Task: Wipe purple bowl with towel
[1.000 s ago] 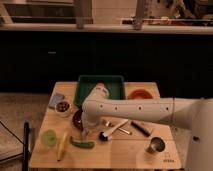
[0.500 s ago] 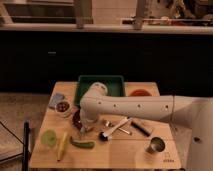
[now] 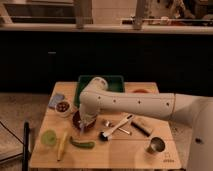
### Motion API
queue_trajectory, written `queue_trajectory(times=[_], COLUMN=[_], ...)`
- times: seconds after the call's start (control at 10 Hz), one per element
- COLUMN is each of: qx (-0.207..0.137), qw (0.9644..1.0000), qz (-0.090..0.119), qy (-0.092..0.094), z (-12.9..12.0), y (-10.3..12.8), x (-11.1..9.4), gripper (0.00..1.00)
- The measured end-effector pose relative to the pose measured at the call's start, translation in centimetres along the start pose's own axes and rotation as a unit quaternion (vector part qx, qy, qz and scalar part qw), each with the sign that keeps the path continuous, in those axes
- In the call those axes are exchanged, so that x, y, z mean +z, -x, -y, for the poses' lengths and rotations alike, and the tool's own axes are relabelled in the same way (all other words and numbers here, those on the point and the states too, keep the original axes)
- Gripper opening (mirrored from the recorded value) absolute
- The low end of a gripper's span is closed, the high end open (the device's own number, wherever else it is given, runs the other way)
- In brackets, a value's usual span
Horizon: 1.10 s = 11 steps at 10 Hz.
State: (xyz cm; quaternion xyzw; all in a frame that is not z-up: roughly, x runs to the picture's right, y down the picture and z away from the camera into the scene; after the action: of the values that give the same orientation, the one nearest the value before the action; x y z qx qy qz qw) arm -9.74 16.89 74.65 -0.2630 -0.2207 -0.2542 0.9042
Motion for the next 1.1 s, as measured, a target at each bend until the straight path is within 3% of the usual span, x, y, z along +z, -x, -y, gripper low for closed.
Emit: queue_trajectory(times=[0.5, 1.1], qx=[0.03, 0.049], qw=[0.9995, 0.9987], qz=[0.003, 0.009], qy=[-0.006, 0.004], z=[0.8, 1.0], y=[0.3, -0.4], x=[2.1, 3.7], gripper=[0.07, 0.07])
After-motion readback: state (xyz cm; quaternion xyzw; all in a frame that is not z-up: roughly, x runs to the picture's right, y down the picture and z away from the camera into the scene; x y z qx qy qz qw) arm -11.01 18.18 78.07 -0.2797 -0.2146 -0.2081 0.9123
